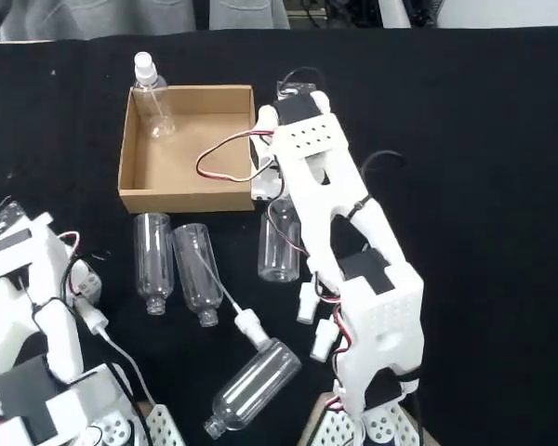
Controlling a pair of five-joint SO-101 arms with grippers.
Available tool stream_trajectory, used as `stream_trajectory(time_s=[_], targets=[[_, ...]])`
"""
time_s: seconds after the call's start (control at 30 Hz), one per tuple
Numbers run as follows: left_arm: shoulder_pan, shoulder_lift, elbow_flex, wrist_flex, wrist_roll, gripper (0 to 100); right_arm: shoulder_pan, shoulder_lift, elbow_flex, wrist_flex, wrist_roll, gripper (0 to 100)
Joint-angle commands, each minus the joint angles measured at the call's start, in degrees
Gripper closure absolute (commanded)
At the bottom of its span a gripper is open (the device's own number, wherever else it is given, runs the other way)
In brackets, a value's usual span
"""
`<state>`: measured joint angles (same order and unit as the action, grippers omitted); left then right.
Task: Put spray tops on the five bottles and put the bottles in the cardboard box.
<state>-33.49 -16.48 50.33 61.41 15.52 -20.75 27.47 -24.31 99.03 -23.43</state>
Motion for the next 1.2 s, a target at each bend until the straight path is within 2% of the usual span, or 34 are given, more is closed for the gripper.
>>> stream_trajectory(time_s=[0.0,0.2,1.17], targets=[[-0.9,-6.8,-0.9,0.6,0.3,97,0.8,-4.4,-3.7,1.5,0.6,98.8],[-1.0,-10.9,1.7,0.6,0.3,97,0.8,-7.4,-3.0,1.8,0.6,98.8],[-1.2,-11.3,1.9,0.6,0.0,97,0.7,-29.8,11.4,1.3,0.6,98.8]])
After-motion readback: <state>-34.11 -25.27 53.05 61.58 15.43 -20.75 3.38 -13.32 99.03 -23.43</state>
